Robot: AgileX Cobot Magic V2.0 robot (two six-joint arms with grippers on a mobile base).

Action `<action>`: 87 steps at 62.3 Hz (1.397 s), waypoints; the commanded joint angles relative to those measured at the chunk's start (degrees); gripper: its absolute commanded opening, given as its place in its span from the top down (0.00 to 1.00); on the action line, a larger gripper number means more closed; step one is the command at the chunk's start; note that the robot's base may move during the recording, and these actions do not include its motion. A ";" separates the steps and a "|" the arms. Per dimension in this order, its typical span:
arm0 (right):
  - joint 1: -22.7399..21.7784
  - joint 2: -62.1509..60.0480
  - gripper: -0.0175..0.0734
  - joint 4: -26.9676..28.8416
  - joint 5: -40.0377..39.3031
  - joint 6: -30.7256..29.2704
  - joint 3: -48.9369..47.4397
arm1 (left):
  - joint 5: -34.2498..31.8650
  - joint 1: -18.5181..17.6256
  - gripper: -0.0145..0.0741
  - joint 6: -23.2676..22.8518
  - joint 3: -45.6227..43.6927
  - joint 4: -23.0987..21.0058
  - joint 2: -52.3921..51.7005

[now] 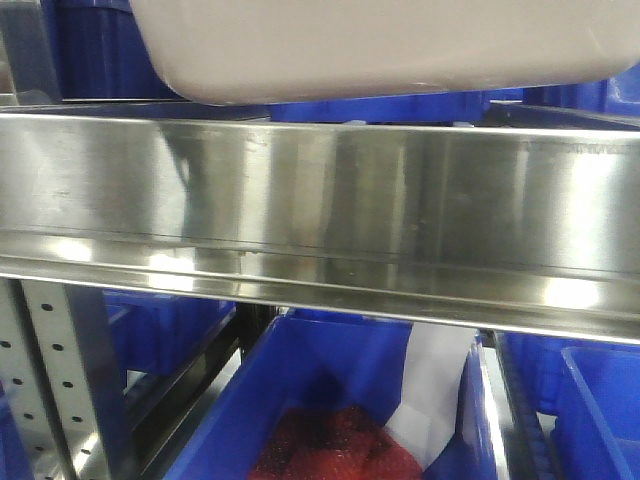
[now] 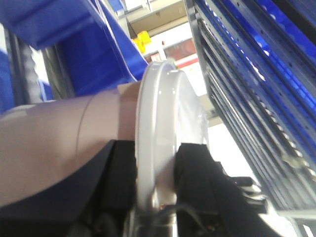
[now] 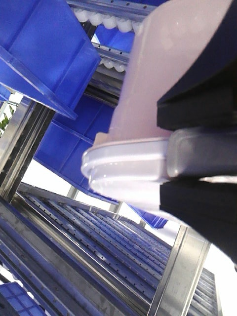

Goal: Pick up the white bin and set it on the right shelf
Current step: 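Raise the held bin above the steel shelf edge with both grippers, then push the bin forward onto the shelf and lower it with both grippers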

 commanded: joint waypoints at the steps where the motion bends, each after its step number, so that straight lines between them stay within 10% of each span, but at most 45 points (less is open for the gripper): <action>1: 1.73 0.29 0.74 4.39 9.94 0.02 -2.88 | 5.47 -2.55 0.98 3.47 -2.06 -4.29 -2.40; 30: 1.73 9.01 0.68 4.39 13.84 -1.85 -3.52 | 5.59 -2.55 0.94 5.02 -2.06 -5.20 4.76; 44: 1.68 9.06 0.12 3.92 13.63 -4.93 -3.72 | 6.63 -2.55 0.52 6.47 -2.06 -4.67 4.85; 57: 1.62 9.06 0.11 2.14 12.81 -9.22 -4.16 | 6.63 -2.55 0.29 10.62 -2.06 -4.41 4.85; 67: 1.62 9.06 0.11 -6.21 8.00 -12.39 -7.77 | 5.52 -2.43 0.29 13.44 -2.69 -2.26 4.85; 87: 1.62 9.06 0.11 -31.86 -4.73 -13.23 -16.97 | 1.63 -2.43 0.29 16.78 -12.87 18.60 4.85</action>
